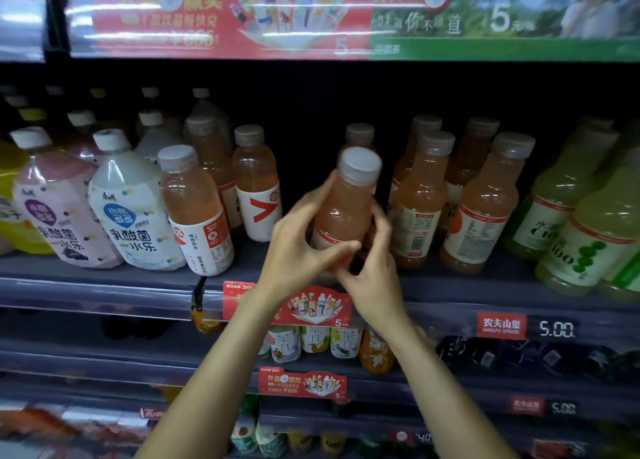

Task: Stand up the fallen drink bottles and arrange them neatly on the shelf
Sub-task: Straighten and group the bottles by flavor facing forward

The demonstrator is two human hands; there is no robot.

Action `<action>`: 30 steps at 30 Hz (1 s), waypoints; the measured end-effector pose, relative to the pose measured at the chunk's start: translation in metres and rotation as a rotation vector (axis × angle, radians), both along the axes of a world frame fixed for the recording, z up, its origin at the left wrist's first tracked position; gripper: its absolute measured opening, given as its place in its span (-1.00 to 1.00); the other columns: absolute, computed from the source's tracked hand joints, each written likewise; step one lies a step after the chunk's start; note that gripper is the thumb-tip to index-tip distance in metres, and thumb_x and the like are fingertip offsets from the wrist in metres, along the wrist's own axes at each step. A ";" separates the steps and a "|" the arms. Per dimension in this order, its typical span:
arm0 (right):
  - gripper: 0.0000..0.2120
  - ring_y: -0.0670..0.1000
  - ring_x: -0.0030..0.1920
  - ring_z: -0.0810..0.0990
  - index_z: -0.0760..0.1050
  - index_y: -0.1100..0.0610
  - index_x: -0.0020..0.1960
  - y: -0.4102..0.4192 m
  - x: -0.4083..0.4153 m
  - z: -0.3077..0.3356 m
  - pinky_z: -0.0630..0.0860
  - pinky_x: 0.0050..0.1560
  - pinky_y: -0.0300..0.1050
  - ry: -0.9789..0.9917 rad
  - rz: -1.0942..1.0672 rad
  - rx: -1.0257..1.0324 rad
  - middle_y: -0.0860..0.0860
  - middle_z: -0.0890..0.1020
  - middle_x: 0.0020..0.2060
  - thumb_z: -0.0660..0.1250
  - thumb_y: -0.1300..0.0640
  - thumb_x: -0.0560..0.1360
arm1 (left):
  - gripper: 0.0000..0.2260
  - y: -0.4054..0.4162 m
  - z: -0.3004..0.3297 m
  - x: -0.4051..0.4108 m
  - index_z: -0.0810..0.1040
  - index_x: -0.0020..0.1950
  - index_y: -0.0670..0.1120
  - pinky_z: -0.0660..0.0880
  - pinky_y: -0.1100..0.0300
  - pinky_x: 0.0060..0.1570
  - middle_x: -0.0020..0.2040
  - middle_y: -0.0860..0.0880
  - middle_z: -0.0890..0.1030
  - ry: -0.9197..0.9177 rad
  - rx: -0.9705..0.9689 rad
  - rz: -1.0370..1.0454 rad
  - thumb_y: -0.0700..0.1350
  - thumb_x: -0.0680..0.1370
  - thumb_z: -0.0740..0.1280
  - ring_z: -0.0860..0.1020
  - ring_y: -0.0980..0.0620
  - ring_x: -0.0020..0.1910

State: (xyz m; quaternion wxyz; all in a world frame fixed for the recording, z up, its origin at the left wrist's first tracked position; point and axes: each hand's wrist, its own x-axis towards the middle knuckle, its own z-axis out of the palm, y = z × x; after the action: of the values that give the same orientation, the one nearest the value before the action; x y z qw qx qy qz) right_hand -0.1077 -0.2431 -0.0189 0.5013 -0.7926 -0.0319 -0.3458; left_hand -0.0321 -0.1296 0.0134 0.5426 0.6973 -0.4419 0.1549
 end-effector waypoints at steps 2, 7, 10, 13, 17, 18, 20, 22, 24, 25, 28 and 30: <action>-0.09 -0.22 0.35 0.35 -0.03 -0.39 0.39 -0.006 -0.012 0.001 0.36 0.22 -0.40 -0.068 -0.101 0.056 0.05 0.34 0.40 0.48 0.22 0.40 | -0.28 -0.012 0.006 -0.013 0.27 0.46 -0.08 0.44 -0.09 0.30 0.39 -0.04 0.42 -0.071 0.002 -0.066 -0.01 0.39 0.52 0.40 0.04 0.40; -0.12 -0.06 0.35 0.41 -0.01 -0.39 0.40 -0.043 -0.053 0.015 0.46 0.28 -0.09 -0.106 -0.193 0.051 0.05 0.35 0.40 0.47 0.12 0.38 | -0.34 -0.053 0.021 -0.042 0.21 0.49 -0.06 0.36 -0.04 0.38 0.43 0.08 0.32 -0.037 -0.007 -0.288 -0.09 0.47 0.44 0.30 0.09 0.45; -0.10 -0.06 0.36 0.41 0.01 -0.17 0.47 -0.066 -0.069 0.017 0.46 0.29 0.07 -0.061 -0.284 0.037 0.02 0.34 0.41 0.51 0.11 0.36 | -0.47 -0.074 0.008 -0.047 0.25 0.48 0.04 0.31 -0.12 0.41 0.47 0.05 0.32 0.257 -0.110 -0.316 -0.01 0.54 0.32 0.30 0.07 0.46; -0.07 -0.05 0.31 0.46 -0.03 -0.18 0.47 -0.081 -0.072 0.016 0.49 0.24 0.08 -0.024 -0.388 0.059 0.03 0.36 0.39 0.52 0.15 0.36 | -0.44 -0.089 -0.007 -0.039 0.23 0.47 0.12 0.30 -0.08 0.42 0.47 0.05 0.32 0.434 -0.146 -0.161 0.11 0.49 0.28 0.31 0.11 0.45; -0.10 0.08 0.24 0.52 0.00 -0.17 0.43 -0.086 -0.067 0.016 0.51 0.17 0.11 0.065 -0.575 -0.014 0.07 0.46 0.32 0.53 0.07 0.34 | -0.36 -0.104 -0.016 -0.038 0.15 0.49 0.17 0.29 -0.01 0.44 0.49 0.06 0.28 0.456 -0.057 -0.146 0.15 0.44 0.28 0.29 0.14 0.45; -0.11 0.11 0.24 0.51 0.03 -0.10 0.44 -0.085 -0.066 0.015 0.50 0.16 0.07 0.089 -0.626 -0.063 0.10 0.47 0.29 0.54 0.06 0.33 | -0.35 -0.106 -0.018 -0.039 0.14 0.49 0.19 0.30 0.01 0.43 0.49 0.06 0.28 0.452 -0.055 -0.144 0.14 0.44 0.29 0.29 0.15 0.45; -0.14 0.14 0.22 0.48 0.10 0.03 0.45 -0.081 -0.062 0.012 0.43 0.07 -0.07 0.118 -0.702 -0.148 0.14 0.48 0.24 0.54 0.08 0.33 | -0.36 -0.108 -0.022 -0.039 0.12 0.49 0.24 0.32 -0.01 0.42 0.48 0.07 0.29 0.437 -0.061 -0.130 0.09 0.47 0.33 0.31 0.16 0.44; -0.17 0.15 0.20 0.47 0.15 0.08 0.45 -0.080 -0.059 0.009 0.41 0.02 -0.09 0.127 -0.734 -0.182 0.15 0.47 0.23 0.54 0.10 0.32 | -0.32 -0.109 -0.026 -0.036 0.10 0.51 0.19 0.33 0.00 0.41 0.48 0.06 0.30 0.415 -0.062 -0.119 -0.03 0.49 0.38 0.31 0.16 0.43; -0.18 0.17 0.20 0.48 0.17 0.12 0.44 -0.084 -0.055 0.008 0.47 0.03 -0.02 0.132 -0.753 -0.197 0.16 0.43 0.22 0.54 0.09 0.32 | -0.27 -0.112 -0.026 -0.033 0.08 0.53 0.09 0.33 0.05 0.41 0.48 0.02 0.30 0.409 -0.074 -0.113 -0.14 0.50 0.42 0.32 0.16 0.42; -0.19 0.18 0.20 0.48 0.19 0.15 0.44 -0.087 -0.054 0.007 0.50 0.04 0.02 0.137 -0.762 -0.205 0.17 0.41 0.22 0.54 0.09 0.32 | -0.24 -0.114 -0.025 -0.031 0.06 0.55 0.03 0.34 0.06 0.41 0.48 -0.01 0.30 0.415 -0.082 -0.107 -0.16 0.50 0.44 0.33 0.15 0.42; -0.17 0.20 0.20 0.46 0.17 0.16 0.47 -0.094 -0.056 0.005 0.51 0.05 0.03 0.153 -0.773 -0.240 0.20 0.37 0.23 0.53 0.07 0.33 | -0.22 -0.118 -0.023 -0.023 0.04 0.56 0.01 0.35 0.04 0.40 0.47 0.00 0.33 0.421 -0.056 -0.086 -0.14 0.49 0.45 0.34 0.14 0.42; -0.12 0.19 0.24 0.41 0.10 0.12 0.51 -0.099 -0.057 0.003 0.43 0.08 -0.05 0.156 -0.766 -0.268 0.20 0.35 0.26 0.51 0.05 0.34 | -0.25 -0.119 -0.024 -0.019 0.06 0.56 0.03 0.34 0.03 0.41 0.46 0.03 0.34 0.391 -0.025 -0.073 -0.13 0.51 0.44 0.33 0.15 0.42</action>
State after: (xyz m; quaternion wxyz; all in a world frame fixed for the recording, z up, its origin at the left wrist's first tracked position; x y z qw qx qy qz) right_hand -0.1647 -0.3423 -0.0155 0.2298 -0.8291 0.2587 -0.4391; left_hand -0.0507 -0.2490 -0.0107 0.6320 0.6909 -0.3510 0.0022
